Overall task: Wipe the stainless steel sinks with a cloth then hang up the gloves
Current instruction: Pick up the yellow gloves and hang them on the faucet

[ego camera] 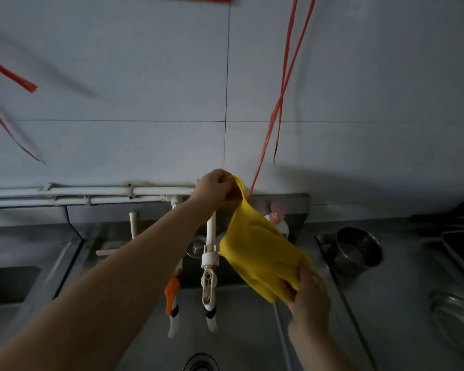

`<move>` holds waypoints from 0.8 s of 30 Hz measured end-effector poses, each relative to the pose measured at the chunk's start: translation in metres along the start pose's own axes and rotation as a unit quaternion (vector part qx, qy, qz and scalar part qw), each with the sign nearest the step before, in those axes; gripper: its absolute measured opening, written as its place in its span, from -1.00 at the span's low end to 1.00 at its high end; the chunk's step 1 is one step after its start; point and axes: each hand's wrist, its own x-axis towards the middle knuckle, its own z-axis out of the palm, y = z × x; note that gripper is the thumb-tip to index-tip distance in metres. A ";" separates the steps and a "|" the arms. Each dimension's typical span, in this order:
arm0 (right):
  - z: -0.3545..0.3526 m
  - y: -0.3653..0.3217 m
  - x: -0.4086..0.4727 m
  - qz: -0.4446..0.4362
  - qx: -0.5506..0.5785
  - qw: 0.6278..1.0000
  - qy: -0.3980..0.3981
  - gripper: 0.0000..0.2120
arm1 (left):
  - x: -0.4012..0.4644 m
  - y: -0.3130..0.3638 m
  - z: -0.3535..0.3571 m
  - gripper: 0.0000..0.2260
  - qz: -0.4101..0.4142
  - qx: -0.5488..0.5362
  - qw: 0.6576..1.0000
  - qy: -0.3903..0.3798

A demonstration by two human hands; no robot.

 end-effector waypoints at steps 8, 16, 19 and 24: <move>0.001 0.007 0.007 0.048 -0.002 0.997 -0.060 -0.87 | -0.002 -0.017 0.011 -0.91 -0.036 0.077 0.993 -0.076; 0.006 0.022 0.015 0.000 -0.071 0.997 -0.043 -0.75 | -0.003 -0.013 -0.005 -0.91 -0.023 0.123 0.992 -0.021; 0.006 0.026 0.015 -0.018 -0.090 0.996 -0.012 -0.74 | -0.008 -0.012 -0.005 -0.53 -0.047 0.036 0.997 -0.044; 0.009 0.024 0.011 -0.060 -0.120 0.991 -0.020 -0.72 | -0.016 -0.015 -0.008 -0.50 -0.085 0.022 0.995 -0.050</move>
